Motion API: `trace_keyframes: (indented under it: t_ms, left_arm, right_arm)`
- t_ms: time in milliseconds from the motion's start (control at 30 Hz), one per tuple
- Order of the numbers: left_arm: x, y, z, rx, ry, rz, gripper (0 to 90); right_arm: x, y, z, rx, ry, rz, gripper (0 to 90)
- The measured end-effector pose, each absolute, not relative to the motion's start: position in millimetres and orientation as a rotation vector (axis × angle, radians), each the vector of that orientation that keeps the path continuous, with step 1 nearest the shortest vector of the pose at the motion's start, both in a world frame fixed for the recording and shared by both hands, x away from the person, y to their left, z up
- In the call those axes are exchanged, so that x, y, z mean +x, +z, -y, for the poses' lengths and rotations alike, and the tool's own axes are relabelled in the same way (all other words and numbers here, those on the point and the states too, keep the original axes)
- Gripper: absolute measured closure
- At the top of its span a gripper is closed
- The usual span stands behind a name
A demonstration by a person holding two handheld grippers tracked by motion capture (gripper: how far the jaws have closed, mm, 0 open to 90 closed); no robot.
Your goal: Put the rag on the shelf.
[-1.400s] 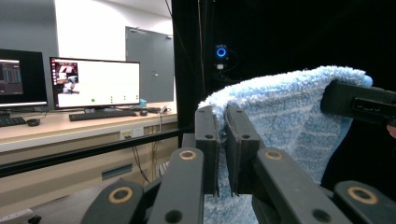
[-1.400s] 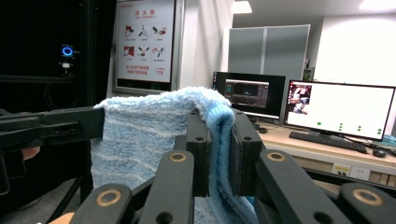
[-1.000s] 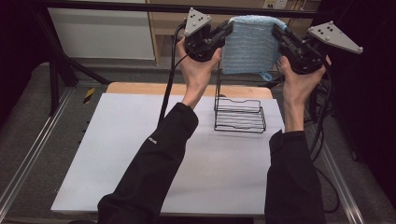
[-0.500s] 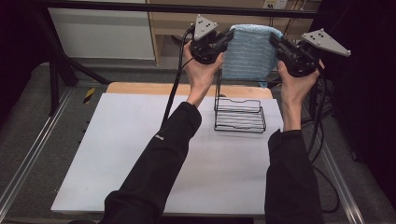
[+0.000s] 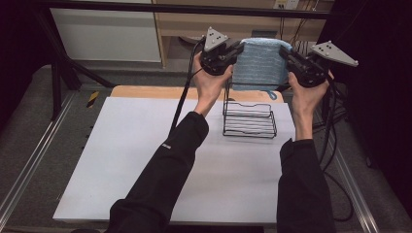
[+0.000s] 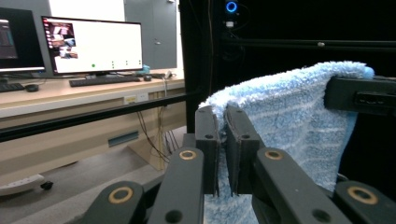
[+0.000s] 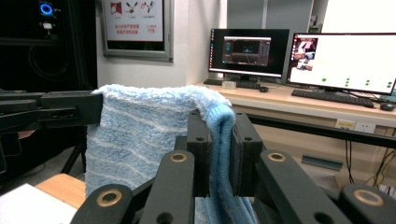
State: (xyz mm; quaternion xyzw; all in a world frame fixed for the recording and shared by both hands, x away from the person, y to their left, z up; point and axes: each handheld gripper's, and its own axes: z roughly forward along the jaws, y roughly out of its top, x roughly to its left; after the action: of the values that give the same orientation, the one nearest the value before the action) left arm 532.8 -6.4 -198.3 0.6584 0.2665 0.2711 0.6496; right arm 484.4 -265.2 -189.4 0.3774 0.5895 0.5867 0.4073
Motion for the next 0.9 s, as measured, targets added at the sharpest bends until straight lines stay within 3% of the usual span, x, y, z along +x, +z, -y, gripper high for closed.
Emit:
trace_keyframes:
  t_ms: [900]
  left_arm:
    - [506, -224, 2, 1.635, 0.533, -0.484, 84.4]
  right_arm:
    - [459, -225, 284, 0.976, 1.493, -1.592, 79.9]
